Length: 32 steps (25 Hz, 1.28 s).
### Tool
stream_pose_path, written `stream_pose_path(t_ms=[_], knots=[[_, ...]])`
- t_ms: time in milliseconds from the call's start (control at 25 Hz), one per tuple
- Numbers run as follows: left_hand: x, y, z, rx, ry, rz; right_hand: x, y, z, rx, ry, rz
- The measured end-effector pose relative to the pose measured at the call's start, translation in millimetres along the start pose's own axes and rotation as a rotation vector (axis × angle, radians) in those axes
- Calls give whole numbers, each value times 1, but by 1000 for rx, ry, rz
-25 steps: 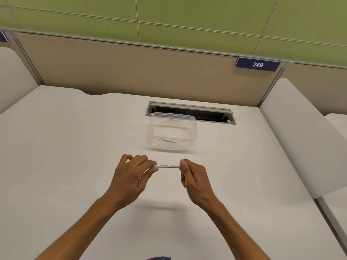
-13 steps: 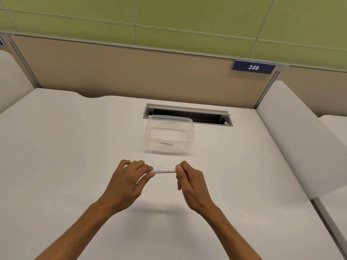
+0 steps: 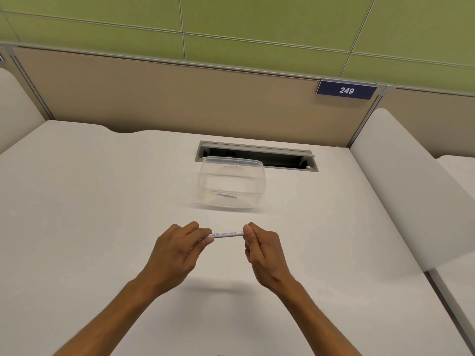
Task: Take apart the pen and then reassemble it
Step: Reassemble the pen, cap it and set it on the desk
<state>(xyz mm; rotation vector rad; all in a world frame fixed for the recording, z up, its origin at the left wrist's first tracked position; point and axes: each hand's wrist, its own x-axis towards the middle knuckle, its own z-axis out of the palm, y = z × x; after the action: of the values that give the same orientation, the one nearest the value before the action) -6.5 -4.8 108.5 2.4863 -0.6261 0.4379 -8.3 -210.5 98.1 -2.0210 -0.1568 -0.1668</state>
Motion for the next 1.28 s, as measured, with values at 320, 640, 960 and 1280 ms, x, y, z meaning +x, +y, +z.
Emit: stream_pose_path(t_ms=[320,640,960,1280], knots=[[-1,3,3,147,50,79,1,-1,3,37,27,73],[-4,-3,-2,-70,-7,-55,1,-9,9,121,44,28],[-5,1,11,-529,-103,-222,6,-12,13,449,119,112],[-6,17,42,-648,-200,-430,14,-14,36,576,150,259]])
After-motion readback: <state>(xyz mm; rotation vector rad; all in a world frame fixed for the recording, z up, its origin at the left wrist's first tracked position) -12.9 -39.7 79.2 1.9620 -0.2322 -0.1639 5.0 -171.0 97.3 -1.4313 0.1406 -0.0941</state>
